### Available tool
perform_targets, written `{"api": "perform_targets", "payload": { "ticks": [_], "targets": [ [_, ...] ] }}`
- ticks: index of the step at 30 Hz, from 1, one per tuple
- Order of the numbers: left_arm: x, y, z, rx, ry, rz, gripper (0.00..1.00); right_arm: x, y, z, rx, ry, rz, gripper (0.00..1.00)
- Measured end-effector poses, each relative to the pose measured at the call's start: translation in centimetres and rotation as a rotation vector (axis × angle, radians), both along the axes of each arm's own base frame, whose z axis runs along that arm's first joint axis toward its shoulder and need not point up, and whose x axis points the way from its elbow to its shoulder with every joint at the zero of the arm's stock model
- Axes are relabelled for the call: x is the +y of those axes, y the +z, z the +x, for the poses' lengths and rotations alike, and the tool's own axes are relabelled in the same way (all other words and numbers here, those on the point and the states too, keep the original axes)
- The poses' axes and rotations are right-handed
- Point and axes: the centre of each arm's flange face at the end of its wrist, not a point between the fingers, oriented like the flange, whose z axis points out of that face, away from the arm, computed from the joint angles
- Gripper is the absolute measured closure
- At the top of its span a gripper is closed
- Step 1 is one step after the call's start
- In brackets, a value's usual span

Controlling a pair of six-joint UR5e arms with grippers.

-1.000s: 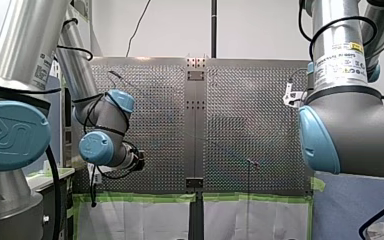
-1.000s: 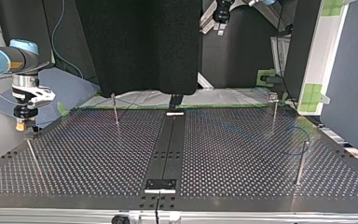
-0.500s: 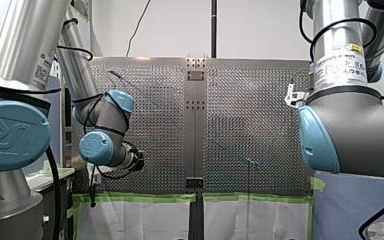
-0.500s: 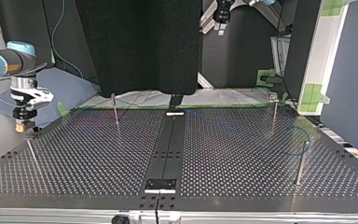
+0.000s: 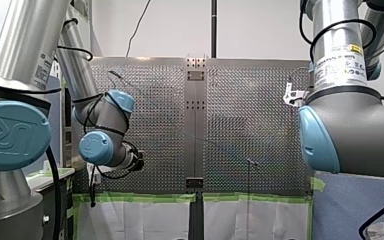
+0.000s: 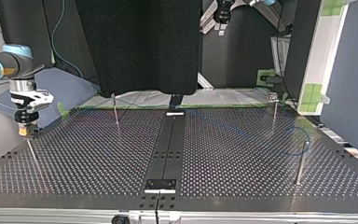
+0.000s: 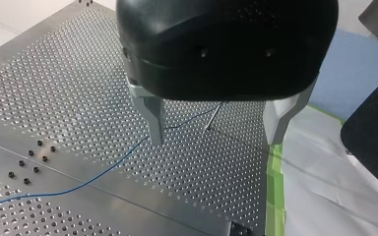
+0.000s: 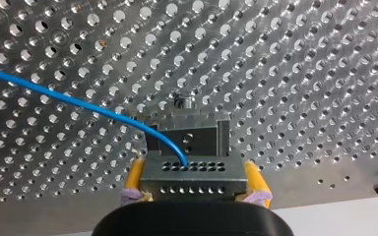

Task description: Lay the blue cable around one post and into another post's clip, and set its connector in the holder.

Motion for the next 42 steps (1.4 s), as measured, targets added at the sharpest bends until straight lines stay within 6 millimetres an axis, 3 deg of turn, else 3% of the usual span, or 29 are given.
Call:
{"api": "perform_targets", "payload": {
  "ticks": [42],
  "targets": [
    [0.19, -0.01, 0.31, 0.002, 0.009, -0.001, 0.00, -0.44, 0.28, -0.18, 0.023, 0.043, 0.014, 0.75]
  ]
}}
